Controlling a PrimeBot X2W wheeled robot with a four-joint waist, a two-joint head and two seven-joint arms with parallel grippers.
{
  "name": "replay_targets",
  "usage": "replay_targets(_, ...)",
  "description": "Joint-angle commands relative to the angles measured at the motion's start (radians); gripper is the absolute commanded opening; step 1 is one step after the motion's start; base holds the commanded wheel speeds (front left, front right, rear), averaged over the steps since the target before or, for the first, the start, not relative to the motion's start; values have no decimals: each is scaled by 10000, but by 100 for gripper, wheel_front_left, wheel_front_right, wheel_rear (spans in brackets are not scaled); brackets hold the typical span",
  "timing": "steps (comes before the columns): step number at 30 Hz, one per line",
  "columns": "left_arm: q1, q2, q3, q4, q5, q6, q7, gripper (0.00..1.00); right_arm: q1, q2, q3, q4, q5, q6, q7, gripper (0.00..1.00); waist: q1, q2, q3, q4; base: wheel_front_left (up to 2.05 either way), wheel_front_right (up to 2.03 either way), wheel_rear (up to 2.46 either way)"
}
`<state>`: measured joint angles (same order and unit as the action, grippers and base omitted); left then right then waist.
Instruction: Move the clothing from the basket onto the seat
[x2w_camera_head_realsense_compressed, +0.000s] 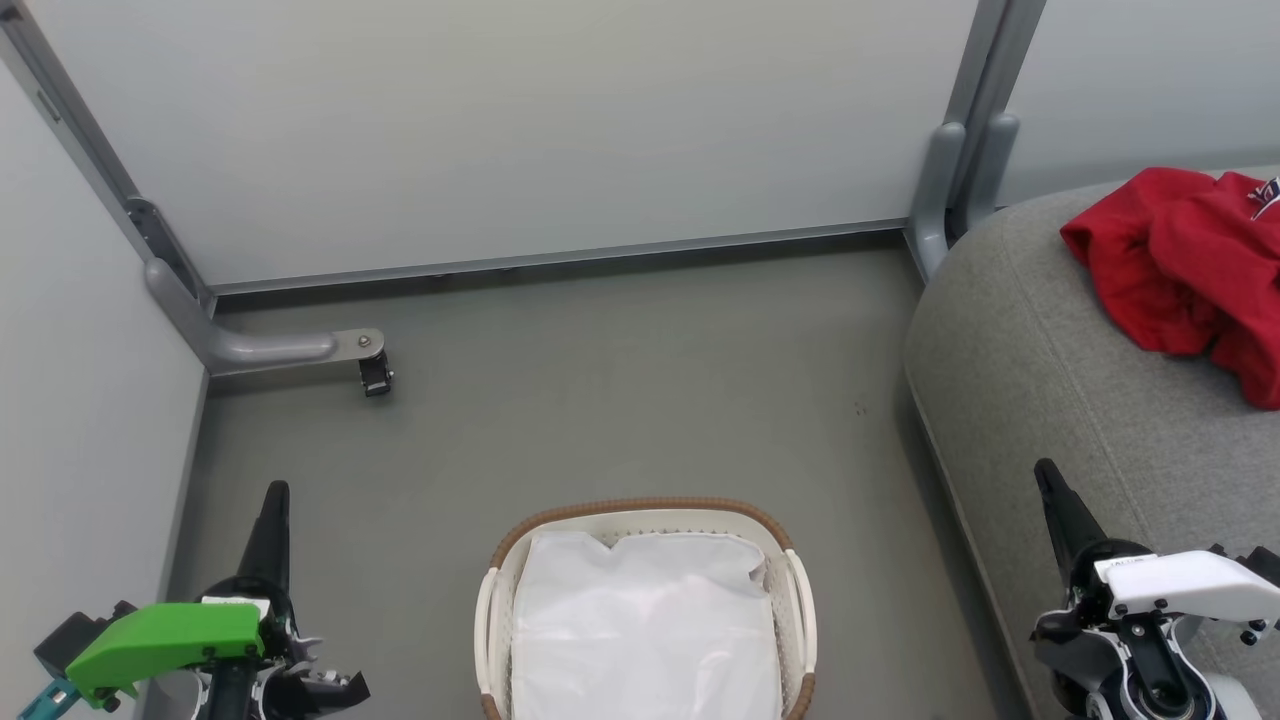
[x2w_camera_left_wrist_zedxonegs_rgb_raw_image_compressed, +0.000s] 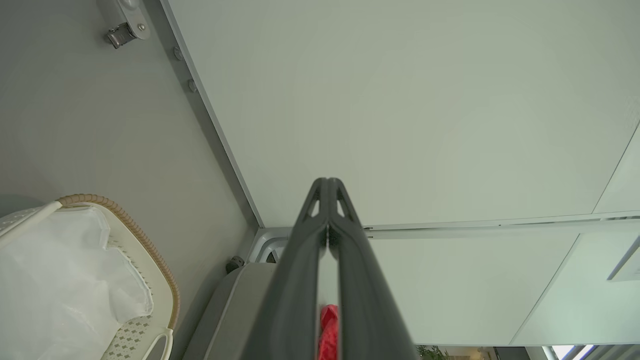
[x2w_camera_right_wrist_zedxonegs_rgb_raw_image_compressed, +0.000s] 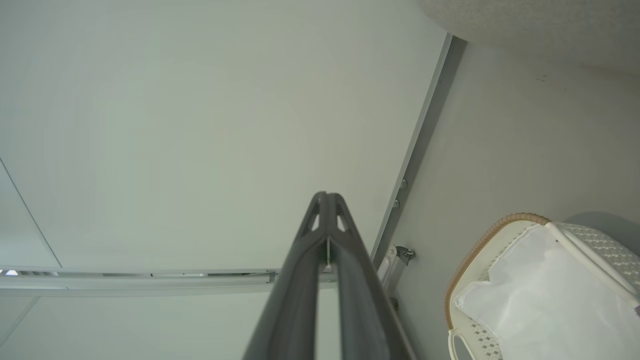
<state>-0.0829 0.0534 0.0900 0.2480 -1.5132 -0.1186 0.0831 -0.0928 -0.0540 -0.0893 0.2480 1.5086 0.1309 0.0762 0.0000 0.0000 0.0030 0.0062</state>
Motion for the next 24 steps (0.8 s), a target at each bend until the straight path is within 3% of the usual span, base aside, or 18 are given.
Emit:
replay_targets(1,-219,16,51,-47,-217,-61,62,0,-131,-74,-55,-61,225,-2,68,0,0,0,0,-6,0,0,0)
replay_targets(15,-339,-6,256,-37,-1037,-157,307,0,-189,-70,-170,-58,1146,-3,319,0,0,0,1,-59,0,0,0)
replay_targets(24,-312,-11,254,-33,-1022,-154,323,0,-188,-56,-179,-55,1126,-3,346,0,0,0,1,-62,0,0,0)
